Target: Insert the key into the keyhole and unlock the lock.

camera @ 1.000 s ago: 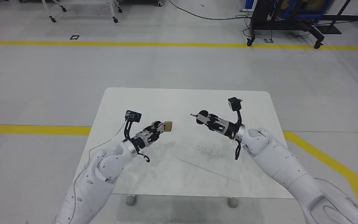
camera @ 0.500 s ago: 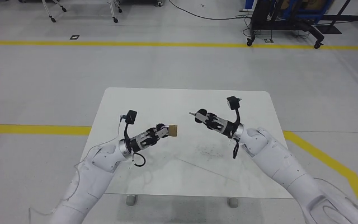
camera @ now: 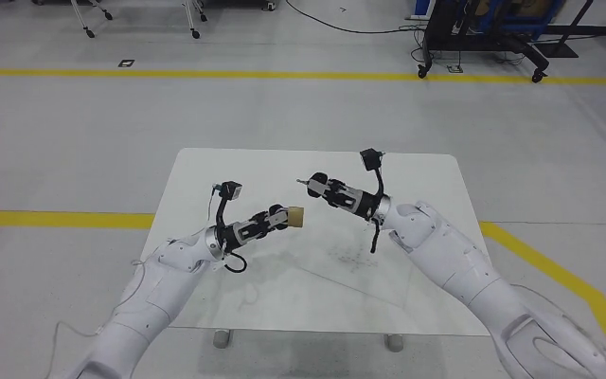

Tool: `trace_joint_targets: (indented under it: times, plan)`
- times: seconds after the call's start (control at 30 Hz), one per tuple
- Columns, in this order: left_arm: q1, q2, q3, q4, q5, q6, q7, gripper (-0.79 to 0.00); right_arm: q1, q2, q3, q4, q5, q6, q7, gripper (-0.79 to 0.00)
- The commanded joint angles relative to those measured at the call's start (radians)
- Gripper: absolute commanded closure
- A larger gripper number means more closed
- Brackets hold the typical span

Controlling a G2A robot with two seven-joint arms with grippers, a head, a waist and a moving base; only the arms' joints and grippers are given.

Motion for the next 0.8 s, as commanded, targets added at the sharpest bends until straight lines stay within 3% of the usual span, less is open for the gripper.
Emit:
trace_joint_targets:
  times: [0.0,0.43,0.77]
  plan:
    - [-0.006,0.003,0.008,0.006,0.011,-0.007,0.008,0.000,0.006,-0.006,-0.006,0.010,0.007,-0.025,0.034,0.000]
    - [-0.020,0.013,0.007,0.002,0.064,-0.009,0.037,0.000,0.008,-0.012,-0.009,0.016,0.072,-0.103,0.237,0.000]
    - [-0.005,0.025,-0.033,-0.055,0.175,0.056,0.077,0.000,-0.006,-0.014,0.029,0.036,0.097,-0.129,0.220,0.000]
